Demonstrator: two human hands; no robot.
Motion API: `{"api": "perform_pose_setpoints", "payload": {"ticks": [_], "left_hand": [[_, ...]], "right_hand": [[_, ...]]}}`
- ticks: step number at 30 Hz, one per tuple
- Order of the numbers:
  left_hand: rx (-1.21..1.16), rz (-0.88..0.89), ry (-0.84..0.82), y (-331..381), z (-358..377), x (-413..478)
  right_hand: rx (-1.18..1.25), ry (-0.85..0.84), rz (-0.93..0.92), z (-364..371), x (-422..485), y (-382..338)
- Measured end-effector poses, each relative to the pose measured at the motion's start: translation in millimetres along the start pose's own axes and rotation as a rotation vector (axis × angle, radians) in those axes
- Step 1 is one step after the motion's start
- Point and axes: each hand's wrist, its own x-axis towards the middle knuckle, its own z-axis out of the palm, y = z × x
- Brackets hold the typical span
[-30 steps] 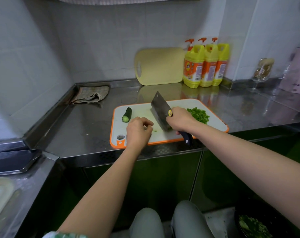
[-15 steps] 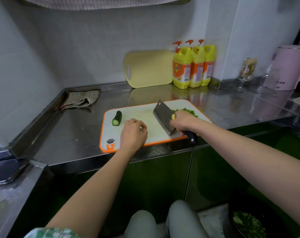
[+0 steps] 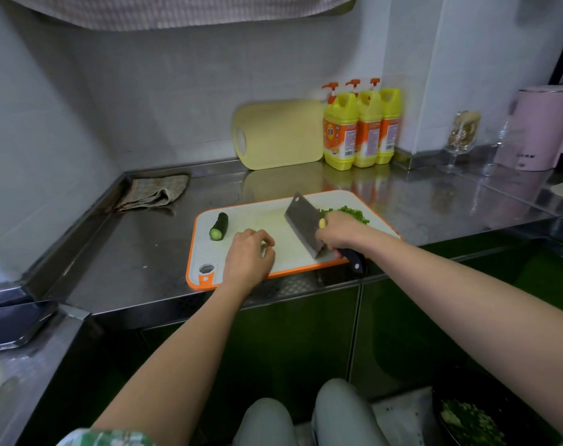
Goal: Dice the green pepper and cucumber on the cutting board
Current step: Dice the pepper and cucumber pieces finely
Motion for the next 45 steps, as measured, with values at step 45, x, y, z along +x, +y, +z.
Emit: {"api": "perform_pose_setpoints", "payload": {"ticks": [45], "left_hand": [[-0.978,-0.78,0.022,2,-33,13]], "right_hand": [[-0.128,-0.067,-0.28,51,-6,-31]]}}
